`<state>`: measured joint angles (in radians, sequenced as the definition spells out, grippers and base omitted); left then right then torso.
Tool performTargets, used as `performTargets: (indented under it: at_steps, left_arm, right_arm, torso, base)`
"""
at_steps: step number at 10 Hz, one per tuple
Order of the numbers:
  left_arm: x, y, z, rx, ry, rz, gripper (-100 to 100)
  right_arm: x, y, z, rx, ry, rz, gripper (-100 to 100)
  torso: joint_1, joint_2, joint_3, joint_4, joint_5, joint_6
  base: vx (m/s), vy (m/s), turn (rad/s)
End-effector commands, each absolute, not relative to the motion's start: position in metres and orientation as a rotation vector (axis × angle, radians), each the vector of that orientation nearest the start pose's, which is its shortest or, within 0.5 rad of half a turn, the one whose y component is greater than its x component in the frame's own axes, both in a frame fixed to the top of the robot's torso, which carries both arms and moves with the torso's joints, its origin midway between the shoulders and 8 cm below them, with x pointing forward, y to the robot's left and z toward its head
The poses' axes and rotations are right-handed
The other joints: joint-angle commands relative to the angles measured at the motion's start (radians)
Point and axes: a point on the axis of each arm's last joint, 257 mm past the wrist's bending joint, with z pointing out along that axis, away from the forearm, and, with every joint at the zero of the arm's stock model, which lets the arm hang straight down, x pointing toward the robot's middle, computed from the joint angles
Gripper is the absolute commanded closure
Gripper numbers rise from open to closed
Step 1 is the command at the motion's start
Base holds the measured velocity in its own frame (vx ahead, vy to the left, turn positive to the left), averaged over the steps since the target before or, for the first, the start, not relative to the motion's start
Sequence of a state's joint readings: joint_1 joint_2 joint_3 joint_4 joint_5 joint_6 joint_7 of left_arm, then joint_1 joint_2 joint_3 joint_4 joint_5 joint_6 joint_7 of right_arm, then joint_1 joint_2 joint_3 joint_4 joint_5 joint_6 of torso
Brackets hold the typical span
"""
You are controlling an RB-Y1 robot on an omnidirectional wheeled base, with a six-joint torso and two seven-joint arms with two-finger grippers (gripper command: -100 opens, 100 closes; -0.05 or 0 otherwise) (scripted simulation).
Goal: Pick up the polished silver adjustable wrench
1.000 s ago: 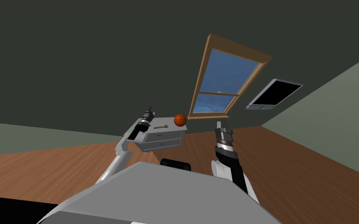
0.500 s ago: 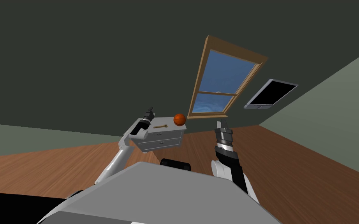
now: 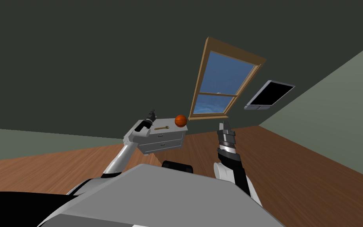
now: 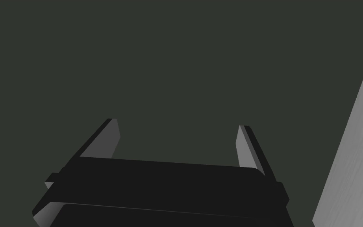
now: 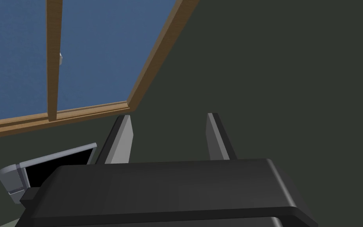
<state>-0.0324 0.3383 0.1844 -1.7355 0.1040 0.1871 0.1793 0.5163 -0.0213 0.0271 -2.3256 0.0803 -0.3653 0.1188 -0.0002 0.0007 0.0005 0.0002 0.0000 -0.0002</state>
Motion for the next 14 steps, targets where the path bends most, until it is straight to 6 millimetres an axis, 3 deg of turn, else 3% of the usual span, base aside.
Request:
performTargets:
  at_steps: [1, 7, 8, 9, 14]
  left_arm:
    - [0.550, 0.398, -0.142, -1.249, 1.101, -1.059, -100]
    - [0.575, 0.423, -0.185, -1.436, 1.166, -0.984, -100]
    - [0.571, 0.428, -0.204, -1.483, 1.189, -0.950, -100]
    - [0.579, 0.429, -0.204, -1.515, 1.198, -0.948, -100]
    - [0.574, 0.446, -0.268, -1.726, 1.278, -0.831, -100]
  right_arm:
    - [0.358, -0.265, 0.012, 0.628, 0.775, 1.135, 0]
    - [0.358, -0.265, 0.012, 0.628, 0.775, 1.135, 0]
    - [0.358, -0.265, 0.012, 0.628, 0.775, 1.135, 0]
    - [0.358, -0.265, 0.012, 0.628, 0.775, 1.135, 0]
    - [0.358, -0.265, 0.012, 0.628, 0.775, 1.135, 0]
  torso:
    - [0.000, 0.000, 0.000, 0.000, 0.000, 0.000]
    - [0.000, -0.001, 0.000, 0.000, 0.000, 0.000]
    - [0.000, -0.001, 0.000, 0.000, 0.000, 0.000]
    - [0.000, -0.001, -0.001, 0.000, 0.000, 0.000]
    - [0.000, -0.002, -0.001, 0.000, 0.000, 0.000]
  base:
    - [-0.013, -0.005, -0.031]
    - [-0.008, -0.005, -0.038]
    - [-0.001, -0.005, -0.035]
    - [0.002, -0.006, -0.055]
    - [0.009, -0.003, -0.051]
